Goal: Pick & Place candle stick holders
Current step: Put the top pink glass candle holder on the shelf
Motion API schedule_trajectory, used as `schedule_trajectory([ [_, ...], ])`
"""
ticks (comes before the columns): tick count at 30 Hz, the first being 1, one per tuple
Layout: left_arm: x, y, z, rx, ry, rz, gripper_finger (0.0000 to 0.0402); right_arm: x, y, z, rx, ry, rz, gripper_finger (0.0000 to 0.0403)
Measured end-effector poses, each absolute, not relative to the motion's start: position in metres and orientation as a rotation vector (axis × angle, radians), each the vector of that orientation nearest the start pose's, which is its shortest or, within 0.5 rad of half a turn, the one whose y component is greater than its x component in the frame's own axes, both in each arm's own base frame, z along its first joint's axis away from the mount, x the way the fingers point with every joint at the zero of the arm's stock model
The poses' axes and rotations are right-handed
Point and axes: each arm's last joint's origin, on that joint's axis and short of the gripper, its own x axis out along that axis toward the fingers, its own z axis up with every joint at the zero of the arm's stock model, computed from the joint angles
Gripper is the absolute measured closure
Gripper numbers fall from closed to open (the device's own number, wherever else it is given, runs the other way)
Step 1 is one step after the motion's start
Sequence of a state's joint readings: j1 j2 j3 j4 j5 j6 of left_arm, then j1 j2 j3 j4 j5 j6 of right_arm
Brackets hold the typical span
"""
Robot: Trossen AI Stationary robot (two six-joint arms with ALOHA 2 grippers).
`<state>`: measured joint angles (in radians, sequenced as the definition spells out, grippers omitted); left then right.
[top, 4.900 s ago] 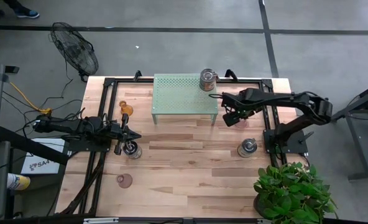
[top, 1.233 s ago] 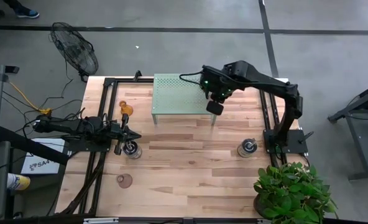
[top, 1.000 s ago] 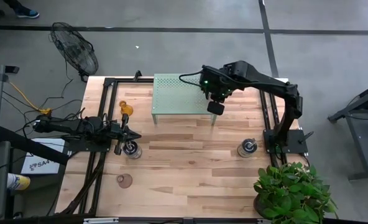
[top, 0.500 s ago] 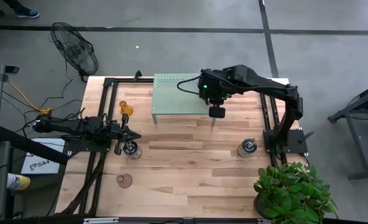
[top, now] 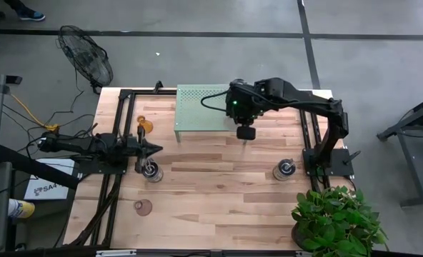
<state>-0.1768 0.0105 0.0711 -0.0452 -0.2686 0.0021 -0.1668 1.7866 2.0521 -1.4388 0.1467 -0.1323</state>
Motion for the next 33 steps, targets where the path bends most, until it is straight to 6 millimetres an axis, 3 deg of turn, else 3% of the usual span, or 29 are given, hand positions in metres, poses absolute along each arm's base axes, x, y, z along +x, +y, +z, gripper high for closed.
schedule_trajectory([
  [6,0.092,-0.008,0.189,-0.022,-0.080,0.126,0.0400,0.330,-0.058,0.395,-0.055,1.182,-0.232,0.0376],
  [12,0.088,-0.007,0.208,-0.115,-0.286,0.130,0.0400,0.330,-0.058,0.395,-0.018,1.173,-0.269,0.0376],
  [19,0.081,0.001,0.224,-0.245,-0.459,0.348,0.0400,0.331,-0.059,0.396,-0.006,1.156,-0.301,0.0376],
  [27,0.087,-0.001,0.228,-0.220,-0.409,0.329,0.0401,0.336,-0.059,0.398,-0.010,1.106,-0.297,0.0376],
  [33,0.111,-0.005,0.243,-0.171,-0.280,0.322,0.0378,0.340,-0.059,0.400,-0.043,1.059,-0.238,0.0376],
])
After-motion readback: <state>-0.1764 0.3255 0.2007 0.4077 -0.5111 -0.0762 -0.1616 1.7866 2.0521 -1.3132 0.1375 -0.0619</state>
